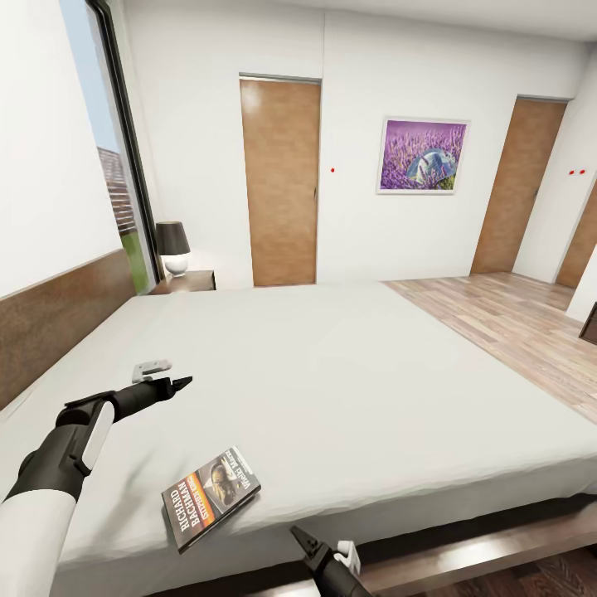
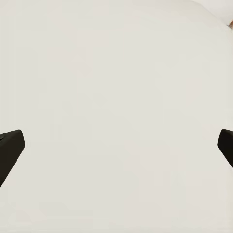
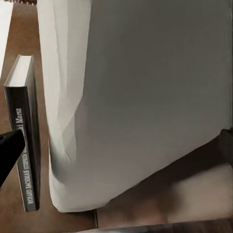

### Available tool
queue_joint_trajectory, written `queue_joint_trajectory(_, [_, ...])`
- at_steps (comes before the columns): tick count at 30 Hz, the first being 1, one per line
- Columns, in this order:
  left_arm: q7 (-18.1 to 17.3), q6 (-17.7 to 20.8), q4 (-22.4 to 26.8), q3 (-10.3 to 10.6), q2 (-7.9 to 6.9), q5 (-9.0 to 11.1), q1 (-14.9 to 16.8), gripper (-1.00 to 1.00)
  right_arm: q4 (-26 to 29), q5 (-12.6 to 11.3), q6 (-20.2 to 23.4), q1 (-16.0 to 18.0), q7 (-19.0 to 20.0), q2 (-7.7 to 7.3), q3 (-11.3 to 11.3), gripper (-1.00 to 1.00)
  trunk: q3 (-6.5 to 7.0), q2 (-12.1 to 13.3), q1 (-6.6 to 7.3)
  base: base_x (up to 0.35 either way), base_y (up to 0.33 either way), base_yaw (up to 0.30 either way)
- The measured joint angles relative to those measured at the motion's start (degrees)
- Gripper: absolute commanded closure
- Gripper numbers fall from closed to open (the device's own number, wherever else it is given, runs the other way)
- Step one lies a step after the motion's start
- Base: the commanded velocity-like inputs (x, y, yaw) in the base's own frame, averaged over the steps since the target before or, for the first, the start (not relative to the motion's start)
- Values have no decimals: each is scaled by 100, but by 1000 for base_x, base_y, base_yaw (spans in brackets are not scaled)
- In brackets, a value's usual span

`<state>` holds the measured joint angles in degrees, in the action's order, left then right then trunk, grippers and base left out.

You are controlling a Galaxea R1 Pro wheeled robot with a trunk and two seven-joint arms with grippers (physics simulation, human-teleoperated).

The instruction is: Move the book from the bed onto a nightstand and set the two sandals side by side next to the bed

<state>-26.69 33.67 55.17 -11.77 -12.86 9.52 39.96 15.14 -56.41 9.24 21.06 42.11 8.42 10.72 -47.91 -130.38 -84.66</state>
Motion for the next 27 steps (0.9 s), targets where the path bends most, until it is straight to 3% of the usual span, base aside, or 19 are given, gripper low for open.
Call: queue_joint_trajectory(27, [2, 0, -1, 0, 2, 0, -1, -100, -4, -98, 2, 0, -32, 158, 46, -100, 0, 0, 0, 0, 0, 0])
